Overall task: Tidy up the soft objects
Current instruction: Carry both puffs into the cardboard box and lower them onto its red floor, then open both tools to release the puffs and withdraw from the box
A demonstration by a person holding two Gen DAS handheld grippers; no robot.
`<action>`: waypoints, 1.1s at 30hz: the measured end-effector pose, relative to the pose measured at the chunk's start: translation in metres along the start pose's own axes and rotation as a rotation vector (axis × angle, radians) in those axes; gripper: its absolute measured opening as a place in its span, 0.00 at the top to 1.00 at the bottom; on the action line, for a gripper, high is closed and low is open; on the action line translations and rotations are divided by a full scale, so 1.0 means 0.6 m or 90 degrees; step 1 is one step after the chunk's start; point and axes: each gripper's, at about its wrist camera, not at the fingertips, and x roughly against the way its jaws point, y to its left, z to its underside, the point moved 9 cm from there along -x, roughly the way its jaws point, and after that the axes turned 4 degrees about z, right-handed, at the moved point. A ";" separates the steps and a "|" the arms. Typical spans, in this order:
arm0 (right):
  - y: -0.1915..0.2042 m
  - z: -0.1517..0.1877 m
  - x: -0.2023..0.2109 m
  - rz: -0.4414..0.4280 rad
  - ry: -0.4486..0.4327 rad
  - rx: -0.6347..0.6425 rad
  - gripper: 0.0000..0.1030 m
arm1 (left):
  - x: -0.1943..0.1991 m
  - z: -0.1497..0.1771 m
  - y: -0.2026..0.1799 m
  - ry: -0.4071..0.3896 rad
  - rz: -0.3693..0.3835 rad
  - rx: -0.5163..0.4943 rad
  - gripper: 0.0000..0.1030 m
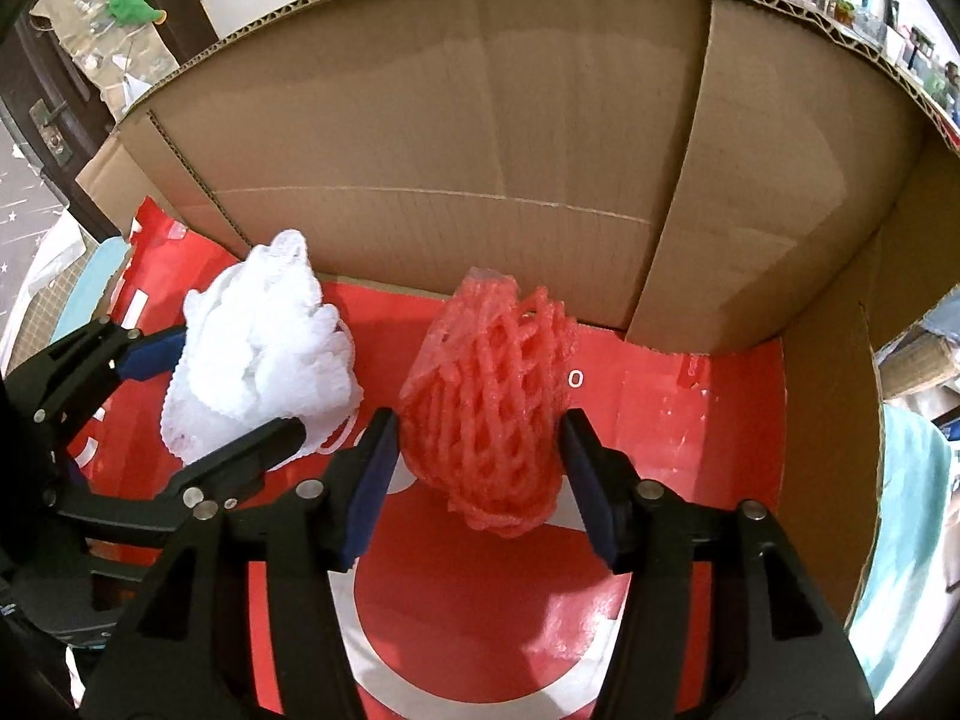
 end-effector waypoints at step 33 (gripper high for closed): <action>0.098 0.083 0.359 0.040 -0.211 0.030 0.19 | 0.374 0.052 -0.056 -0.230 -0.043 0.017 0.00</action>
